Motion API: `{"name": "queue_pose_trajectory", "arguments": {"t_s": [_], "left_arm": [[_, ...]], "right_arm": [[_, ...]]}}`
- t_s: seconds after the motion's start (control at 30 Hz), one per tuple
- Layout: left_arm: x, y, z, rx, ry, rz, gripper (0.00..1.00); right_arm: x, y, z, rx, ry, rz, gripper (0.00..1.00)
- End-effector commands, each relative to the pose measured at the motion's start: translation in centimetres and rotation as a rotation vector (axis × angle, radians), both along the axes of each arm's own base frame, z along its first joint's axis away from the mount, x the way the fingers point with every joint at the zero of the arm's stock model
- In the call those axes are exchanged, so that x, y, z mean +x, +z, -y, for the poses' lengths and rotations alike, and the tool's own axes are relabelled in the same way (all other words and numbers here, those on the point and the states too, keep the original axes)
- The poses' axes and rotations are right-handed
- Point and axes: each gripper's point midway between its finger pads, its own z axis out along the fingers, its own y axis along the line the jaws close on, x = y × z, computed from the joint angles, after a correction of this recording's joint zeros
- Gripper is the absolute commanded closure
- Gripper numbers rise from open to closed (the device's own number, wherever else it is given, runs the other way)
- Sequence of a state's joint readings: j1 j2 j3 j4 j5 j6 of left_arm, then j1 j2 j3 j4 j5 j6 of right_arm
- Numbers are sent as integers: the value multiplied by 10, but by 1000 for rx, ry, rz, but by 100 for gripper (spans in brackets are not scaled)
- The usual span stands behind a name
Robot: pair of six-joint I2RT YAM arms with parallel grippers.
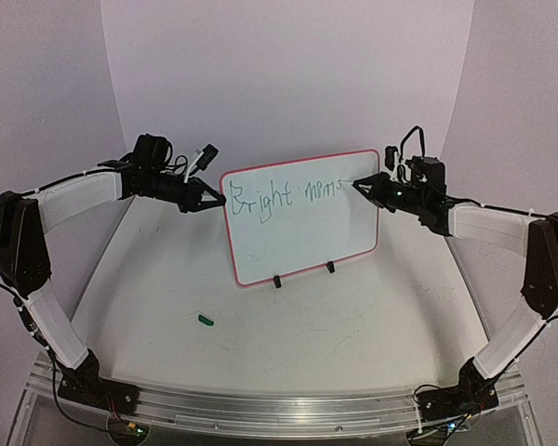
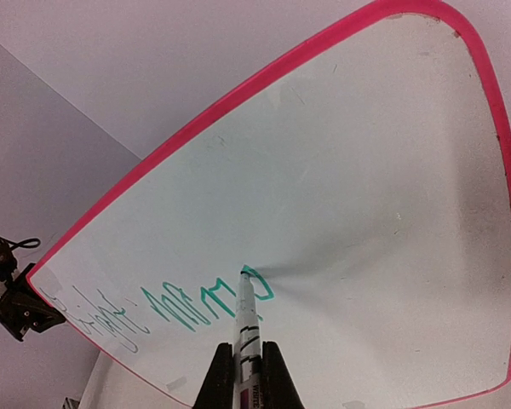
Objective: Write a sentence on the whiteboard
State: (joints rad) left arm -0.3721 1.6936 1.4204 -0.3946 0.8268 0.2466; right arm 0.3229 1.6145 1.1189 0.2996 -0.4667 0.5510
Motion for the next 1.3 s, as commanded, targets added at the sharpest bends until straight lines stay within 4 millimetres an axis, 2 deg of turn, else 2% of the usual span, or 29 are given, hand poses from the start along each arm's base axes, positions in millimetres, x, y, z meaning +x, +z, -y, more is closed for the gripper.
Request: {"name": "queue_pose_trajectory", "arguments": {"t_s": [0.0,0.27,0.57,1.03,1.27], "left_arm": [[-11,13,4,5,-27,12,100],[-11,13,4,4,-26,12,100],[-11,13,4,4,-26,11,100],[-11,13,4,4,-27,12,100],[-11,14,4,5,-26,14,100]], "right_arm": [[2,-3,-2,13,14,2,100],[-2,-19,-2,9,17,-36,100],[-5,-27,2,1,3,-54,100],[0,0,16,-17,-81,6,100],[-8,18,19,-5,-83,40,100]]}}
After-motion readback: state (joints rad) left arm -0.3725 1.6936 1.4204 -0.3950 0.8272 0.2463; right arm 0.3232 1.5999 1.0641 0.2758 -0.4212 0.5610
